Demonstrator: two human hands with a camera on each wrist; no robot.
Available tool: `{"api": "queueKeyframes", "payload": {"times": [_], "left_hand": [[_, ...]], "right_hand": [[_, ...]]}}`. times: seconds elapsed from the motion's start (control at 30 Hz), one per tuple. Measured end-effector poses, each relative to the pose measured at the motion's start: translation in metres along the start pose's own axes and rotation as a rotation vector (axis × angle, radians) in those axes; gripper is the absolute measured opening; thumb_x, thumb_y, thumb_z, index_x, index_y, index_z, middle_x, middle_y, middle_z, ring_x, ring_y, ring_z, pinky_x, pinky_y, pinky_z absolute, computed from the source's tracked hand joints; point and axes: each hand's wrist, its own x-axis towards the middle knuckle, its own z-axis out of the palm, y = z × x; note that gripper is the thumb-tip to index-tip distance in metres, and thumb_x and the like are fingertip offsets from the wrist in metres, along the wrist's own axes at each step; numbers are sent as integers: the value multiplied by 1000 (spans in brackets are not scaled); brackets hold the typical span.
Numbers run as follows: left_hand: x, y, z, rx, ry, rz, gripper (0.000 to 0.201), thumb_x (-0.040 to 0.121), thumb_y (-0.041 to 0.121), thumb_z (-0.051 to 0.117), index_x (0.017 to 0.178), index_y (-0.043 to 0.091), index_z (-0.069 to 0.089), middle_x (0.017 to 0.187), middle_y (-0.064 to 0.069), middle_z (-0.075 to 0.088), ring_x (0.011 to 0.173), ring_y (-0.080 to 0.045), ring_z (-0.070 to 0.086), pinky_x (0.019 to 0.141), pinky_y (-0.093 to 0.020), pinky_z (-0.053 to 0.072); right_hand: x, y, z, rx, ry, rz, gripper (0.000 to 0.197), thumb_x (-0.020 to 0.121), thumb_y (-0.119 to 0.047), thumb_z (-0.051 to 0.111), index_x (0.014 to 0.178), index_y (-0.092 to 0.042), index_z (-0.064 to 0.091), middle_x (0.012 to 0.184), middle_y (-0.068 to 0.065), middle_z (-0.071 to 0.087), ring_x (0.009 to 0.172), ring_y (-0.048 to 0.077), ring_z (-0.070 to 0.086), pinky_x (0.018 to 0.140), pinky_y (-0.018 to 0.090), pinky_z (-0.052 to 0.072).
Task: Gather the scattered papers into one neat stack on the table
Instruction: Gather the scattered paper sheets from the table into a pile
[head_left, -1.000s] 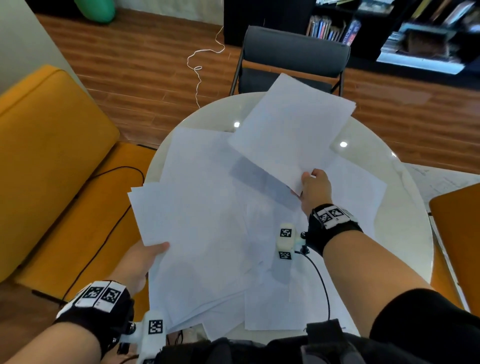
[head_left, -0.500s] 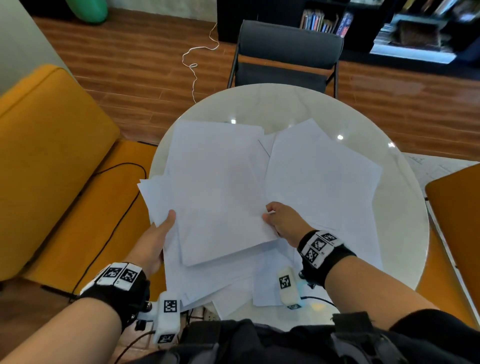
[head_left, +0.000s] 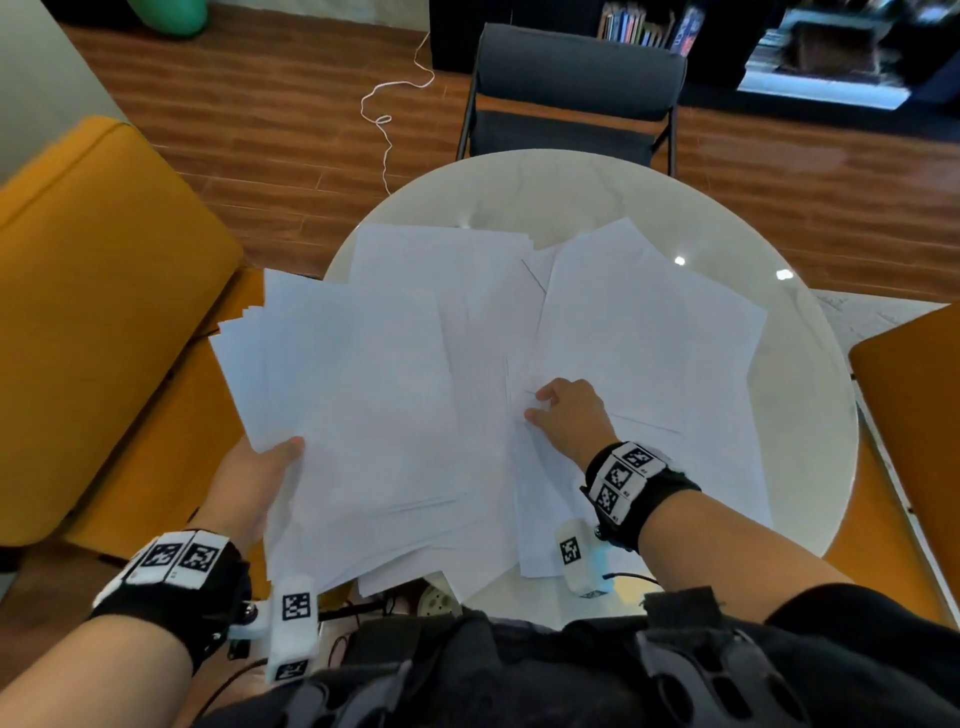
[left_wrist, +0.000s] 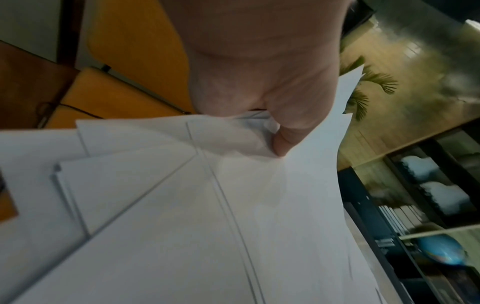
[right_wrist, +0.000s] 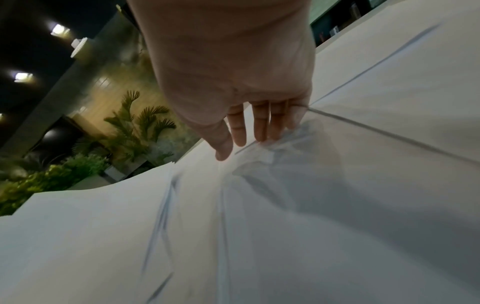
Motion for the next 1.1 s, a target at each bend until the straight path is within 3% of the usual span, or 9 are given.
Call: {"api": "queueKeyframes", "payload": {"times": [0.13, 0.3, 0.4, 0.53, 0.67, 0.77, 0.93, 1.1], "left_hand": [[-6, -14, -31, -12, 110, -15, 39, 99, 15, 56, 138, 15, 55, 130, -7, 62, 113, -29, 58, 94, -44, 43], [-12, -33, -56, -42, 250, -76, 40, 99, 14, 57, 138, 8, 53, 127, -13, 58, 104, -28, 51, 90, -39, 38], [-9, -41, -73, -83, 268, -84, 43, 99, 14, 58, 141, 9, 51, 130, -12, 58, 107, -28, 52, 92, -38, 38], [-9, -43, -91, -157, 283, -89, 40, 98, 15, 58, 138, 15, 54, 123, -3, 60, 112, -29, 56, 95, -39, 40], [-10, -46, -104, -213, 290, -90, 37, 97, 13, 58, 134, 14, 56, 126, -7, 62, 108, -26, 57, 96, -37, 41], [-14, -48, -110, -177, 315, -77, 38, 98, 12, 58, 135, 7, 56, 122, -8, 62, 108, -27, 58, 93, -36, 41], [-19, -52, -117, -182, 305, -68, 42, 98, 15, 58, 139, 9, 53, 130, -8, 61, 111, -25, 57, 94, -34, 41], [-22, -49, -120, -158, 295, -61, 39, 98, 15, 58, 136, 7, 55, 129, -8, 61, 117, -28, 58, 96, -34, 41]], "right_hand": [[-18, -18, 11, -302, 25, -122, 66, 82, -52, 62, 138, -23, 44, 138, 7, 41, 127, 29, 38, 102, 40, 37], [-41, -36, 42, -449, -191, -475, 96, 80, -61, 61, 153, -21, 13, 162, 6, 3, 149, 27, 0, 120, 42, 6], [-53, -42, 64, -559, -290, -631, 105, 78, -69, 55, 154, -20, 1, 161, 7, -15, 147, 26, -17, 120, 42, -6], [-68, -45, 87, -661, -354, -729, 121, 68, -82, 51, 152, -22, -10, 157, 11, -27, 143, 29, -29, 118, 52, -9], [-83, -37, 104, -811, -398, -917, 132, 58, -86, 53, 148, -25, -22, 152, 12, -37, 138, 32, -38, 108, 58, -26], [-87, -33, 111, -855, -359, -941, 125, 63, -81, 53, 150, -26, -19, 153, 12, -36, 139, 33, -36, 108, 60, -24], [-92, -41, 110, -729, -330, -858, 80, 89, -55, 37, 153, -23, 0, 160, 10, -18, 146, 29, -22, 116, 59, -8], [-76, -42, 89, -565, -295, -727, 61, 99, -25, 33, 154, -21, 7, 162, 5, -5, 149, 23, -10, 119, 45, -8]]}}
